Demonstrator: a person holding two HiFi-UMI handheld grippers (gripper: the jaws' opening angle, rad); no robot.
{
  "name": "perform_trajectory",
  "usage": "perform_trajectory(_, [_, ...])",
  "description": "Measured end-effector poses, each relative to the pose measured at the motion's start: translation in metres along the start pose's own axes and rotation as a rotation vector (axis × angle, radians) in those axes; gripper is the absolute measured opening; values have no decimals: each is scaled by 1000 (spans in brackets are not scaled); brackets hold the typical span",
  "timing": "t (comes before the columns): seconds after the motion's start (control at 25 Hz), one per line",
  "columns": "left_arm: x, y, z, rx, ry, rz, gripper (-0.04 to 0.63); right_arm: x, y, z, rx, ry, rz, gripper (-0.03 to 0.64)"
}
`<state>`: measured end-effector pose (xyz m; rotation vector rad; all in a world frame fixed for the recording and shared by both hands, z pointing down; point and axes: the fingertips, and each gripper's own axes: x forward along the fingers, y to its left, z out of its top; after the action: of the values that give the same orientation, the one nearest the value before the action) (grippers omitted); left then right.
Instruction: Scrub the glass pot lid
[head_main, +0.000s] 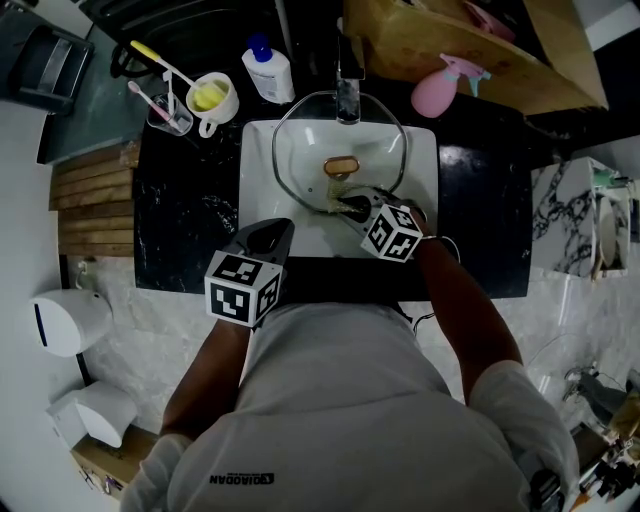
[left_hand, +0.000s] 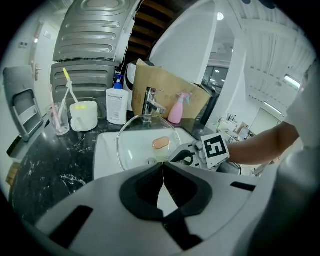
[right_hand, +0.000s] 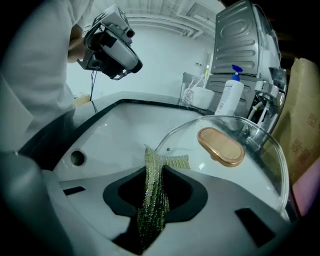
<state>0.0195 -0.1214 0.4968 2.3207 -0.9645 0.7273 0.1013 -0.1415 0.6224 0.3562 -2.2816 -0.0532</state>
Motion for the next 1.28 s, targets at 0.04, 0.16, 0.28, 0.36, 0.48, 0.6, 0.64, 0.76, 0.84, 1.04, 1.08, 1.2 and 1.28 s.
perform_trajectory(0.04, [0,0,0,-2,0,0,15,2,4,0,0,5,20,104])
perform_trajectory(0.16, [1,1,0,-6,-2,-1,15,7,13,-2,-5,21,65,104])
perform_trajectory(0.28, [1,3,0,-8,-4,-1,15,11,20,-2,-2,32,107,104])
perform_trajectory(0.36, [1,5,0,-10,-4,0,15,13,24,-2,-2,40,133,103])
perform_trajectory(0.48, [0,6,0,-14,-7,1,15,14,28,-2,2,48,166,103])
perform_trajectory(0.6, [0,8,1,-20,-12,1,15,15,33,-2,6,58,198,103])
perform_trajectory(0.64, [0,8,1,-21,-13,-1,15,16,34,-2,6,62,208,103])
perform_trajectory(0.76, [0,8,3,-19,-14,-7,15,17,38,-3,11,74,229,103])
perform_trajectory(0.84, [0,9,3,-17,-13,-11,15,18,40,-2,12,80,238,103])
perform_trajectory(1.04, [-1,9,3,-12,-13,-17,15,19,44,-2,22,89,255,103])
perform_trajectory(1.08, [-1,10,4,-11,-14,-17,15,19,44,-1,26,89,259,103])
perform_trajectory(1.2, [-3,11,4,-7,-14,-18,15,18,47,-1,35,95,276,103])
perform_trajectory(1.28, [-4,11,4,-4,-14,-21,15,19,49,-2,36,105,285,100])
